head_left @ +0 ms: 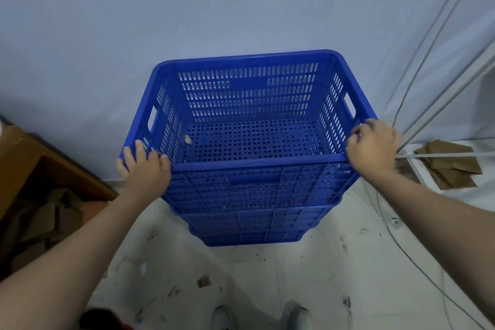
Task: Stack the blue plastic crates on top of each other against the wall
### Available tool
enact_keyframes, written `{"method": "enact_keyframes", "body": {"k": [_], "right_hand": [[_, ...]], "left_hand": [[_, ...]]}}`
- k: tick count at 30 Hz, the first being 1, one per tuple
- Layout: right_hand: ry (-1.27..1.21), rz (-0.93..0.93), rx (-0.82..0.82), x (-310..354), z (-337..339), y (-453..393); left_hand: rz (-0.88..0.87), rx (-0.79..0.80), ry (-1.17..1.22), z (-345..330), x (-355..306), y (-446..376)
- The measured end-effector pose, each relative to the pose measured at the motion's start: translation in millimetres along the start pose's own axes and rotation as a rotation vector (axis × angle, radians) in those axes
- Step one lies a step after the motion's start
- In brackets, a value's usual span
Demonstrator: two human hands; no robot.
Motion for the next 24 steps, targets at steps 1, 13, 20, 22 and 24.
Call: {"method": "enact_keyframes", "body": {"k": [1, 13, 20, 22, 24], "right_hand": [[0.004, 0.113, 0.041, 15, -5, 13], [0.23, 0.444, 0.097, 64, -39, 68], [0.206, 0.402, 0.066, 63, -36, 65], [0.209, 0.393, 0.076, 61, -34, 62], [0.224, 0.383, 0.107, 63, -33, 64]], "left_hand": [[-0.083, 0.001, -0.025, -4, -18, 3], [-0.307, -0.029, -0.117, -20, -71, 11], [-0.318, -0.038, -0.126, -20, -71, 11], [-0.307, 0.006, -0.13, -19, -70, 9], [-0.292, 0.047, -0.147, -19, -70, 7]]}}
Point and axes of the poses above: each hand's wrist, its own y-axis away from the middle knuckle, its own z-axis out of the back of the hand, x = y × z, the point moved 8 cm from there along -y, towards the middle knuckle, and after that the axes turned 14 degrees about -z, right-handed, at the moved point
